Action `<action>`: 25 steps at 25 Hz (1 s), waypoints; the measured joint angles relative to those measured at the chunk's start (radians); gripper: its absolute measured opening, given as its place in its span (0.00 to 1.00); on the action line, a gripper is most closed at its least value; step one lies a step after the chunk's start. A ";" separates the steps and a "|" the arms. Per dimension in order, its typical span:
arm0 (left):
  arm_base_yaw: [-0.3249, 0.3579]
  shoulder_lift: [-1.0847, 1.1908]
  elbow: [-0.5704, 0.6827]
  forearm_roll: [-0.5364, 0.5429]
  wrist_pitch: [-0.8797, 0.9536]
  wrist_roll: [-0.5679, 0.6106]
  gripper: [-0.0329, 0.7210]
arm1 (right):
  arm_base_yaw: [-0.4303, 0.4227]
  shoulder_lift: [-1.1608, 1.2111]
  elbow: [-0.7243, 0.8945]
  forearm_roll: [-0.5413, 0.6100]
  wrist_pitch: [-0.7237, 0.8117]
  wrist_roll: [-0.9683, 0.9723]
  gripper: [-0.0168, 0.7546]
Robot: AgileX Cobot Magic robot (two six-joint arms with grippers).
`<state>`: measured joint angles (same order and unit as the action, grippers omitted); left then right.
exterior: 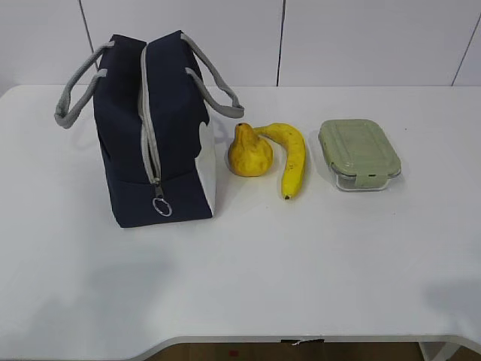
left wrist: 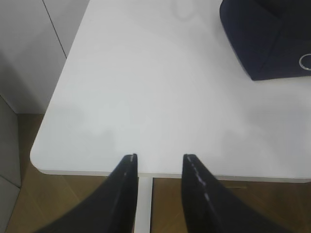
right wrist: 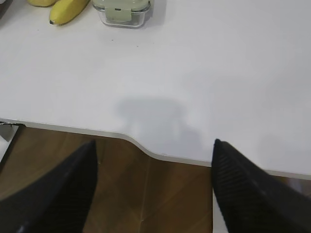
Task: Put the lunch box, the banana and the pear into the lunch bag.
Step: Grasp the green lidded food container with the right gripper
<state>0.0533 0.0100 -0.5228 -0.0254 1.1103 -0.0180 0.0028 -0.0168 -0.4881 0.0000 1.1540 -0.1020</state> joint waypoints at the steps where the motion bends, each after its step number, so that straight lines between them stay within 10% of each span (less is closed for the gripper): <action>1: 0.000 0.000 0.000 0.000 0.000 0.000 0.36 | 0.000 0.000 0.000 0.000 0.000 0.000 0.77; 25: 0.000 0.000 0.000 0.000 0.000 0.000 0.36 | 0.000 0.000 0.000 0.000 0.000 0.000 0.77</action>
<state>0.0533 0.0100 -0.5228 -0.0254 1.1103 -0.0180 0.0028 -0.0168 -0.4881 0.0000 1.1540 -0.1020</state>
